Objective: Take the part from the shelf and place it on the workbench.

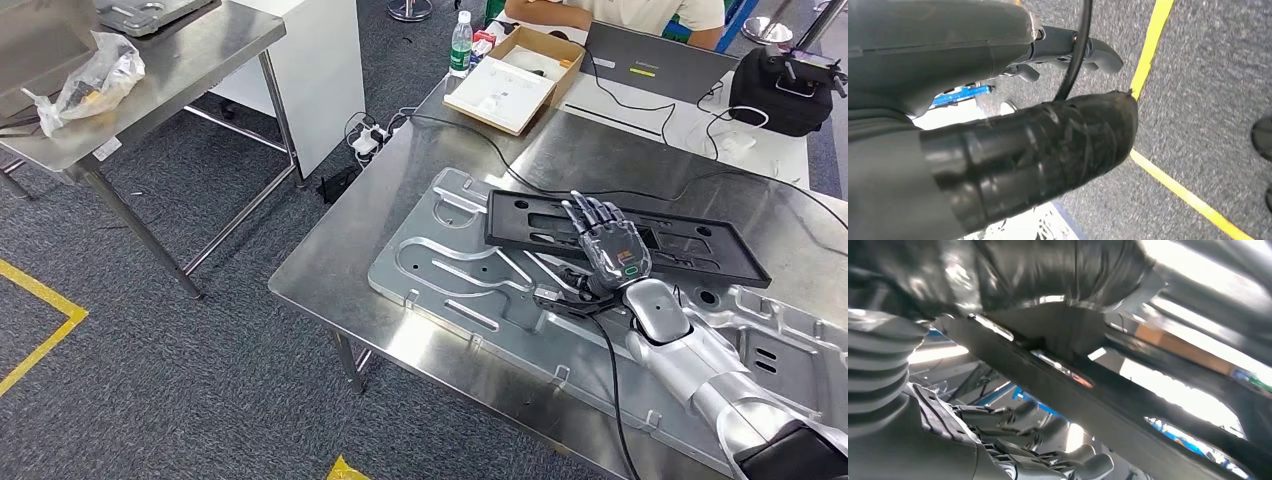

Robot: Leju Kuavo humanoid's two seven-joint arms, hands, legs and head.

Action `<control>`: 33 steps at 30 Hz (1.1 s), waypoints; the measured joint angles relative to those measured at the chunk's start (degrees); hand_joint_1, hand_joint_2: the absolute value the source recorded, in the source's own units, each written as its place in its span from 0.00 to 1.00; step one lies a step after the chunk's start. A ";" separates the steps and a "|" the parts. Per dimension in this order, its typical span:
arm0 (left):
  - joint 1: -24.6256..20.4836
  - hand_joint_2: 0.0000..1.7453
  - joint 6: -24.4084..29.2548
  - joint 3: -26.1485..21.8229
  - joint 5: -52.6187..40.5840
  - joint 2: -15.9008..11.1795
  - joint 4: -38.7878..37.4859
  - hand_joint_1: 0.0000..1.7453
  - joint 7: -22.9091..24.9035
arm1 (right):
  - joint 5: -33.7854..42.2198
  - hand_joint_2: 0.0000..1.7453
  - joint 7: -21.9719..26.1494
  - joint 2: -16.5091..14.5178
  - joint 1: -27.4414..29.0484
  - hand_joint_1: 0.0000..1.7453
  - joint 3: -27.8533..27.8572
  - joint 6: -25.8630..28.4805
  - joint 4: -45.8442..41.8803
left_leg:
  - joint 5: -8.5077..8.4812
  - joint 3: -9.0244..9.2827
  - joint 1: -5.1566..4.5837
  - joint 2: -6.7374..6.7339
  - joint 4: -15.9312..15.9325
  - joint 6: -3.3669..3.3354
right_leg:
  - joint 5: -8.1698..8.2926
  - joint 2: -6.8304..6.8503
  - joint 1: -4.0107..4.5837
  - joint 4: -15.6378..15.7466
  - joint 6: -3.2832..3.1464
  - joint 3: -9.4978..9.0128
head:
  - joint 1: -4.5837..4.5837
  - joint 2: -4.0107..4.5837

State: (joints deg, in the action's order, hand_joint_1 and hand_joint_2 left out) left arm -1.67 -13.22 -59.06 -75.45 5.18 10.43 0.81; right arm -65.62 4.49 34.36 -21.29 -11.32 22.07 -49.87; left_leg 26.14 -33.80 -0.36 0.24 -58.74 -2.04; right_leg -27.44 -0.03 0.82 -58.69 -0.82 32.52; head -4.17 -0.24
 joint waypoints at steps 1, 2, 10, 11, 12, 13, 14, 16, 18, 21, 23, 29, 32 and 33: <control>0.00 0.00 0.00 -0.01 0.00 0.00 0.00 0.00 -0.10 | -0.05 0.00 -0.12 -0.11 0.08 0.00 -0.03 -0.31 -0.72 | 0.02 0.00 0.00 0.00 0.00 -0.03 | 0.02 0.00 0.00 0.05 0.03 -0.02 | 0.00 0.00; 0.00 0.00 0.00 -0.03 0.00 0.00 0.00 0.00 -0.20 | -0.10 0.00 -0.26 -0.19 0.23 0.00 -0.06 -0.55 -1.61 | 0.04 0.00 0.00 0.00 0.00 -0.06 | 0.02 0.00 0.00 0.09 0.03 -0.04 | 0.00 0.00; 0.00 0.00 0.06 -0.27 -0.09 0.17 0.00 0.00 -0.37 | -3.22 0.00 -1.87 -1.24 2.27 0.00 -1.51 -1.32 -11.26 | 0.04 0.03 0.00 -0.03 0.00 -0.09 | 0.07 -0.02 0.01 0.14 0.11 -0.07 | 0.00 0.00; 0.00 0.00 0.15 -0.34 -0.09 0.23 0.00 0.00 -0.37 | -3.78 0.00 -2.12 -1.42 2.53 0.00 -1.93 -1.31 -12.68 | 0.04 0.04 0.01 -0.03 0.00 -0.09 | 0.07 -0.02 0.01 0.13 0.11 -0.07 | 0.00 0.00; 0.00 0.00 0.25 -0.41 -0.09 0.30 0.00 0.00 -0.35 | -4.25 0.00 -2.31 -1.61 2.80 0.00 -2.38 -1.30 -14.10 | 0.04 0.04 0.02 -0.03 0.00 -0.10 | 0.07 -0.01 0.00 0.13 0.11 -0.07 | 0.00 0.00; 0.00 0.00 0.38 -0.48 -0.09 0.35 0.00 0.00 -0.33 | -4.65 0.00 -2.45 -1.83 3.07 0.00 -2.87 -1.29 -15.55 | 0.04 0.05 0.04 -0.03 0.00 -0.10 | 0.07 -0.01 0.00 0.13 0.11 -0.07 | 0.00 0.00; 0.01 0.00 0.48 -0.55 -0.09 0.39 0.00 0.00 -0.30 | -4.99 0.00 -2.57 -2.04 3.34 0.00 -3.34 -1.30 -16.92 | 0.04 0.05 0.07 -0.03 0.00 -0.10 | 0.07 -0.01 0.00 0.12 0.11 -0.07 | 0.00 0.00; 0.01 0.00 0.57 -0.63 -0.09 0.42 0.00 0.00 -0.27 | -5.43 0.00 -2.71 -2.52 3.79 0.00 -4.13 -1.31 -19.30 | 0.04 0.07 0.12 -0.03 0.00 -0.09 | 0.07 -0.02 0.00 0.11 0.11 -0.06 | 0.00 0.00; 0.01 0.00 0.59 -0.71 -0.09 0.42 0.00 0.00 -0.27 | -5.55 0.00 -2.75 -2.90 4.07 0.00 -4.54 -1.31 -20.91 | 0.03 0.08 0.17 -0.03 0.00 -0.09 | 0.06 -0.01 0.02 0.10 0.10 -0.06 | 0.00 0.00; 0.02 0.00 0.59 -0.89 -0.09 0.42 0.00 0.00 -0.26 | -5.55 0.00 -2.76 -3.15 4.29 0.00 -4.76 -1.31 -22.33 | 0.03 0.09 0.25 -0.03 0.00 -0.08 | 0.06 -0.01 0.08 0.09 0.10 -0.06 | 0.00 0.00; 0.02 0.00 0.59 -0.99 -0.09 0.43 0.00 0.00 -0.25 | -5.55 0.00 -2.76 -3.23 4.37 0.00 -4.89 -1.31 -22.87 | 0.03 0.09 0.29 -0.04 0.00 -0.08 | 0.06 -0.02 0.11 0.08 0.10 -0.06 | 0.00 0.00; 0.02 0.00 0.59 -1.27 -0.09 0.48 0.00 0.00 -0.25 | -5.55 0.00 -2.76 -3.37 4.47 0.00 -5.34 -1.31 -23.65 | 0.02 0.09 0.34 -0.04 0.00 -0.06 | 0.06 -0.02 0.15 0.08 0.10 -0.06 | 0.00 0.00; 0.02 0.00 0.59 -1.38 -0.09 0.50 0.00 0.00 -0.25 | -5.55 0.00 -2.76 -3.42 4.52 0.00 -5.39 -1.31 -23.82 | 0.02 0.09 0.34 -0.04 0.00 -0.06 | 0.06 -0.02 0.15 0.07 0.10 -0.07 | 0.00 0.00; 0.02 0.00 0.59 -1.40 -0.09 0.50 0.00 0.00 -0.23 | -5.55 0.00 -2.75 -3.44 4.53 0.00 -5.40 -1.31 -23.87 | 0.02 0.09 0.34 -0.04 0.00 -0.06 | 0.06 -0.02 0.15 0.07 0.10 -0.07 | 0.00 0.00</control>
State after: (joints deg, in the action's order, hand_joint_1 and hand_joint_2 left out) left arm -1.65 -12.63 -60.46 -75.54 5.68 10.43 0.58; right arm -71.17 1.73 30.92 -16.76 -16.72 20.76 -73.74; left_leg 26.16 -33.71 -0.02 0.20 -58.74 -2.11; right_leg -27.37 -0.05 0.97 -58.61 -0.72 32.45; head -4.17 -0.24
